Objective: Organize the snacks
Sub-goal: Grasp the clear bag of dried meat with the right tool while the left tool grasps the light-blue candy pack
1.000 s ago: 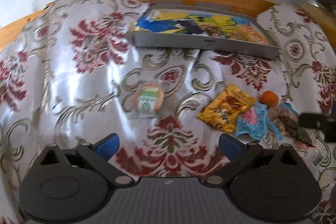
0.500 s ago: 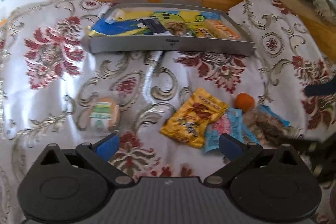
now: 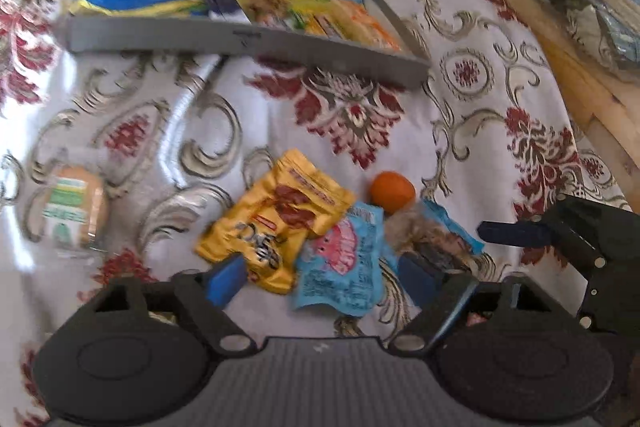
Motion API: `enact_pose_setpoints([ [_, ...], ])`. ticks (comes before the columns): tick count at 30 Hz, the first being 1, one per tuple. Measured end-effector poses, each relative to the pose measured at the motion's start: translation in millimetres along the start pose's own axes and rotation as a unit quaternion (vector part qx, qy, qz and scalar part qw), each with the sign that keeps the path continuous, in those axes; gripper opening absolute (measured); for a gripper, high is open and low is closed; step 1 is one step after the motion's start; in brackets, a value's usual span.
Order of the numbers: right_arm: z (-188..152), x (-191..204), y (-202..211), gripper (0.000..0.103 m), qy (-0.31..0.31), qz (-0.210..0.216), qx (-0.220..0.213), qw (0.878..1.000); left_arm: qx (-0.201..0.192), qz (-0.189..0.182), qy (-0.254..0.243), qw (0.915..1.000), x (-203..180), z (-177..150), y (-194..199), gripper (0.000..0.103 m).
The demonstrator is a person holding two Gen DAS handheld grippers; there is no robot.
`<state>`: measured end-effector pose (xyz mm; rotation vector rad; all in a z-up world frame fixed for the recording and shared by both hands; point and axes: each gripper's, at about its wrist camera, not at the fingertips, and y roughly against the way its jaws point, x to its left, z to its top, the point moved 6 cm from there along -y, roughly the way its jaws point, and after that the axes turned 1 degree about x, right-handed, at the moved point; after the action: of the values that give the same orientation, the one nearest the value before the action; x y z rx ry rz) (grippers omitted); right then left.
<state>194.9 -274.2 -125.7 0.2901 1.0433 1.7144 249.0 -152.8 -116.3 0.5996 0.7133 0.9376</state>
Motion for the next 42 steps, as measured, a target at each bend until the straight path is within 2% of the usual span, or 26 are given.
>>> enact_pose_setpoints([
  [3,-2,-4,-1,0.068,-0.007,0.0,0.004,1.0,0.017,-0.013,0.01,0.9997,-4,-3,-6,0.067],
  [6,-2,-5,-3,0.065,-0.011,0.002,0.005,1.0,0.028,-0.022,0.011,0.9993,-8,-6,-9,0.065],
  [16,-5,-6,-6,0.061,-0.018,0.011,0.013,1.0,0.038,0.01,-0.001,0.9992,-11,5,-26,0.065],
  [19,-5,-6,-6,0.061,-0.018,0.012,0.013,1.0,0.042,0.014,-0.011,0.999,-14,7,-32,0.069],
  [21,-5,-6,-6,0.061,-0.018,0.013,0.014,1.0,0.045,0.012,-0.016,0.9988,-17,8,-35,0.077],
  [24,-5,-6,-7,0.062,-0.019,0.015,0.015,1.0,0.049,0.013,-0.031,0.9982,-22,7,-40,0.082],
  [30,-4,-6,-8,0.064,-0.022,0.021,0.015,0.999,0.056,0.011,-0.049,0.9972,-23,7,-45,0.083],
  [37,-5,-5,-8,0.064,-0.022,0.024,0.018,0.999,0.057,0.017,-0.064,0.9962,-19,6,-42,0.07],
  [42,-5,-4,-8,0.06,-0.015,0.018,0.02,1.0,0.06,0.035,-0.102,0.9924,-24,2,-41,0.066],
])
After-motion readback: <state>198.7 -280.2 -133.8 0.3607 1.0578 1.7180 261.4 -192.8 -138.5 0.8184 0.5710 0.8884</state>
